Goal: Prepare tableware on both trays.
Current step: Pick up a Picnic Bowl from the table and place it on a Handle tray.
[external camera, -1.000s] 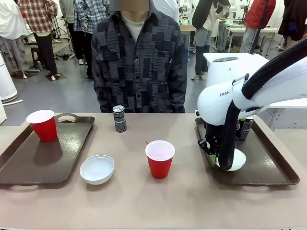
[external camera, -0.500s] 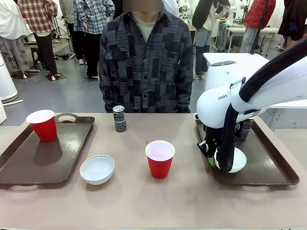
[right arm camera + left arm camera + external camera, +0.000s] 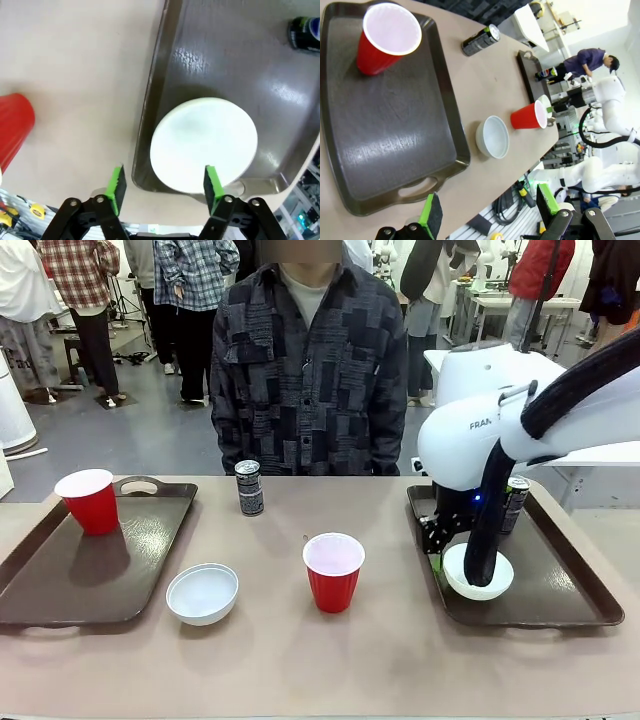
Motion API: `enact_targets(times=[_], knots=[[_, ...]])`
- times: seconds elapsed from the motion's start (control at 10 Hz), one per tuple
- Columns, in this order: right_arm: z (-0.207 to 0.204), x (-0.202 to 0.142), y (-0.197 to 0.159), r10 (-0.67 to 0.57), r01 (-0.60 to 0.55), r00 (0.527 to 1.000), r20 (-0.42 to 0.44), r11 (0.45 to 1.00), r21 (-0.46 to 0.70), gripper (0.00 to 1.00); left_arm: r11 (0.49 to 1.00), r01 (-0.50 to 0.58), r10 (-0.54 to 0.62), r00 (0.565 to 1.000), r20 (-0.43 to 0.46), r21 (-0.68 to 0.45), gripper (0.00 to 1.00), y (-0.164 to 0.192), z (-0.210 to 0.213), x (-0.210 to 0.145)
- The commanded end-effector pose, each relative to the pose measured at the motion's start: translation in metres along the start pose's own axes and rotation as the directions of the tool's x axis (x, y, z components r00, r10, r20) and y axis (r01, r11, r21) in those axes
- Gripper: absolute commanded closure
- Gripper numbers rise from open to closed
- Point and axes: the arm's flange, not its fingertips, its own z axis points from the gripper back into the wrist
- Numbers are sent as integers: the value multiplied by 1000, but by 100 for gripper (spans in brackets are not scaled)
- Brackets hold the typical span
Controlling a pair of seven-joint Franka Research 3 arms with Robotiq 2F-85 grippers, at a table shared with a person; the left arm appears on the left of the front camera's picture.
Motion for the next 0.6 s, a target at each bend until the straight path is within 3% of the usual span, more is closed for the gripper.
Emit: enact_targets(times=[0.0, 0.2, 0.5], knots=[[16, -12, -1, -27, 28, 999, 17, 999, -37, 21, 1000, 18, -18, 1000, 12, -20, 0, 1, 1, 0], [28, -15, -2, -20, 21, 1000, 18, 999, -36, 1, 1000, 18, -18, 1000, 12, -20, 0, 1, 1, 0], [43, -29, 0, 26, -26, 999, 19, 1000, -11, 0, 1000, 18, -18, 1000, 12, -20, 0, 1, 1, 0]])
